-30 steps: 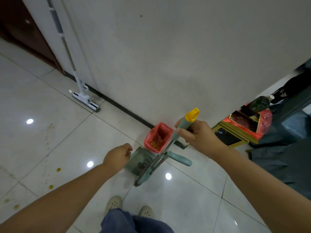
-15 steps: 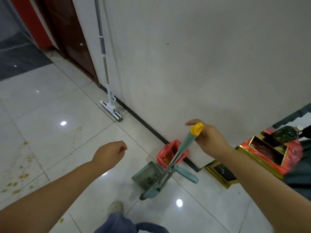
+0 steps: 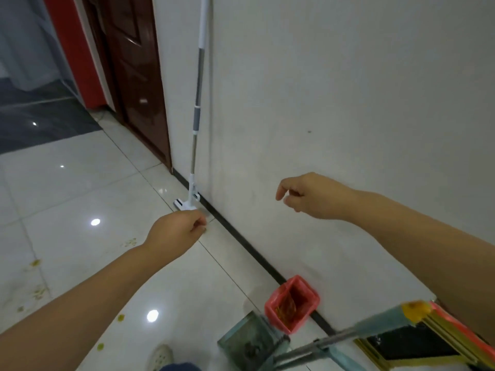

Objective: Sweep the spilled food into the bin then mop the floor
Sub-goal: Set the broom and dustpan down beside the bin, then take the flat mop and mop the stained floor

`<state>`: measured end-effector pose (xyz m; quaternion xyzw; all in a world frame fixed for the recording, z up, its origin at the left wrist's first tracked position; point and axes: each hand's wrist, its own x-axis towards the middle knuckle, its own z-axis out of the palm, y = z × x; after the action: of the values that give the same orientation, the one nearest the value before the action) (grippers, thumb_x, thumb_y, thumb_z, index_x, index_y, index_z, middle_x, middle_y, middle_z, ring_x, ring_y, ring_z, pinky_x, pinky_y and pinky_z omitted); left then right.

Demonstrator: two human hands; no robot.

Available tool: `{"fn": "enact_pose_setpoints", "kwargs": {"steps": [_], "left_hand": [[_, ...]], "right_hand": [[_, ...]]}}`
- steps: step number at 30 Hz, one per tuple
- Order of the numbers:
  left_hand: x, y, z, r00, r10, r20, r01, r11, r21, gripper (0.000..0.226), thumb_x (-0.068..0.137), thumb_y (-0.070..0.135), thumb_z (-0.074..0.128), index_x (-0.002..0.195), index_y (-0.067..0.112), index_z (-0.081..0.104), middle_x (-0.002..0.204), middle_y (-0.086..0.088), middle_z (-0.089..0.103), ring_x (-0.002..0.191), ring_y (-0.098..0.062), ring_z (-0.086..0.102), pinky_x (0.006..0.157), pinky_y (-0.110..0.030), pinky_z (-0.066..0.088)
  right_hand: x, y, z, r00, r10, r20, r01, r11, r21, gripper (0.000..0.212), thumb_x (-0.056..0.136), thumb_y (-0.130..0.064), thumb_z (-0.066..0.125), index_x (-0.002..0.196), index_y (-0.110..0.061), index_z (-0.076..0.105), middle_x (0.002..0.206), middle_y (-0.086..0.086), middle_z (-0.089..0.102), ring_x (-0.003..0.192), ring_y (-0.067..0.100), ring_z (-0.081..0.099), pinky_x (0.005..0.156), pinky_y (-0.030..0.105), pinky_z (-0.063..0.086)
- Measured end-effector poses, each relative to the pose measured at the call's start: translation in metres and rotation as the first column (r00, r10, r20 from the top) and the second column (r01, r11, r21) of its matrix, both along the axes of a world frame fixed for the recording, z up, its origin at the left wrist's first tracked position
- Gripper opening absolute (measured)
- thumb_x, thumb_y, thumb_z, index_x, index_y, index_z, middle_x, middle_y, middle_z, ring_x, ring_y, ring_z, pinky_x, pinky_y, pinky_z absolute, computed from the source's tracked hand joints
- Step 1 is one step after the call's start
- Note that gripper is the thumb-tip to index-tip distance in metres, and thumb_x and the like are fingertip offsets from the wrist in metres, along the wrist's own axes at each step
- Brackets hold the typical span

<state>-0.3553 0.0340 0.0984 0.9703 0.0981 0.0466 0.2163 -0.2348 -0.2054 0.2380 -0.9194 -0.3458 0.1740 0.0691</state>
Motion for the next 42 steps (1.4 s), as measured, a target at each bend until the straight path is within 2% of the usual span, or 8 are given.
{"fn": "enact_pose_setpoints", "kwargs": {"steps": [9, 13, 17, 25, 31, 37, 40, 42], "left_hand": [[0.016, 0.195, 0.004, 0.979, 0.18, -0.098, -0.18, 0.984, 0.01, 0.018, 0.094, 0.024, 0.049, 0.103, 0.02, 0.064, 0.096, 0.002, 0.069, 0.085, -0.015, 0.062, 0.071, -0.025, 0.048], [0.023, 0.245, -0.004, 0.96, 0.259, -0.108, -0.255, 0.966, 0.045, 0.018, 0.093, 0.024, 0.049, 0.102, 0.02, 0.064, 0.09, 0.006, 0.066, 0.078, -0.012, 0.056, 0.066, -0.023, 0.04], [0.036, 0.275, -0.015, 0.941, 0.292, -0.171, -0.283, 0.956, 0.078, 0.02, 0.094, 0.026, 0.047, 0.104, 0.022, 0.063, 0.094, 0.006, 0.068, 0.076, -0.011, 0.055, 0.069, -0.024, 0.047], [0.113, 0.342, -0.036, 0.887, 0.419, -0.193, -0.397, 0.907, 0.144, 0.021, 0.094, 0.028, 0.046, 0.105, 0.024, 0.063, 0.094, 0.005, 0.069, 0.08, -0.015, 0.059, 0.067, -0.024, 0.045], [0.236, 0.376, -0.042, 0.853, 0.495, -0.166, -0.484, 0.869, 0.105, 0.022, 0.095, 0.028, 0.044, 0.105, 0.023, 0.062, 0.089, 0.005, 0.066, 0.078, -0.015, 0.058, 0.063, -0.024, 0.042], [0.322, 0.405, -0.046, 0.788, 0.589, -0.179, -0.587, 0.807, 0.067, 0.022, 0.095, 0.029, 0.045, 0.105, 0.021, 0.063, 0.093, 0.004, 0.067, 0.077, -0.012, 0.057, 0.066, -0.024, 0.046], [0.339, 0.413, -0.053, 0.743, 0.632, -0.221, -0.637, 0.769, 0.058, 0.021, 0.095, 0.029, 0.045, 0.106, 0.021, 0.062, 0.094, 0.004, 0.068, 0.077, -0.012, 0.058, 0.06, -0.019, 0.042], [0.345, 0.418, -0.058, 0.712, 0.654, -0.256, -0.664, 0.746, 0.056, 0.021, 0.095, 0.029, 0.045, 0.106, 0.022, 0.062, 0.094, 0.004, 0.068, 0.079, -0.013, 0.06, 0.057, -0.018, 0.039]], "right_hand": [[0.045, 0.205, -0.052, 0.991, 0.087, -0.103, -0.091, 0.996, -0.027, 0.025, 0.097, -0.021, 0.046, 0.115, -0.018, 0.062, 0.088, -0.002, 0.055, 0.082, 0.019, 0.057, 0.07, 0.025, 0.043], [0.061, 0.267, -0.072, 0.982, 0.145, -0.124, -0.15, 0.988, -0.032, 0.026, 0.097, -0.02, 0.045, 0.115, -0.014, 0.063, 0.095, 0.003, 0.06, 0.092, 0.022, 0.061, 0.078, 0.03, 0.048], [0.095, 0.305, -0.09, 0.976, 0.164, -0.141, -0.169, 0.985, -0.026, 0.025, 0.097, -0.019, 0.045, 0.115, -0.017, 0.062, 0.096, 0.0, 0.058, 0.087, 0.018, 0.059, 0.074, 0.026, 0.045], [0.223, 0.388, -0.138, 0.945, 0.137, -0.296, -0.134, 0.991, 0.028, 0.016, 0.096, -0.014, 0.048, 0.1, -0.019, 0.063, 0.077, -0.009, 0.054, 0.069, 0.005, 0.054, 0.057, 0.015, 0.04], [0.36, 0.468, -0.149, 0.944, 0.245, -0.22, -0.253, 0.967, -0.009, 0.018, 0.095, -0.016, 0.048, 0.102, -0.018, 0.064, 0.081, -0.005, 0.057, 0.075, 0.014, 0.057, 0.065, 0.025, 0.046], [0.493, 0.53, -0.15, 0.852, 0.51, 0.116, -0.451, 0.829, -0.332, 0.031, 0.096, -0.021, 0.045, 0.123, -0.013, 0.058, 0.122, 0.007, 0.06, 0.11, 0.025, 0.055, 0.091, 0.034, 0.045], [0.534, 0.555, -0.154, 0.677, 0.714, 0.179, -0.504, 0.626, -0.595, 0.043, 0.089, -0.038, 0.058, 0.121, -0.011, 0.057, 0.122, 0.007, 0.056, 0.112, 0.023, 0.051, 0.088, 0.032, 0.041], [0.551, 0.57, -0.158, 0.626, 0.77, 0.119, -0.476, 0.499, -0.724, 0.052, 0.087, -0.049, 0.056, 0.123, -0.012, 0.055, 0.123, 0.006, 0.054, 0.114, 0.023, 0.05, 0.091, 0.031, 0.037]]}}
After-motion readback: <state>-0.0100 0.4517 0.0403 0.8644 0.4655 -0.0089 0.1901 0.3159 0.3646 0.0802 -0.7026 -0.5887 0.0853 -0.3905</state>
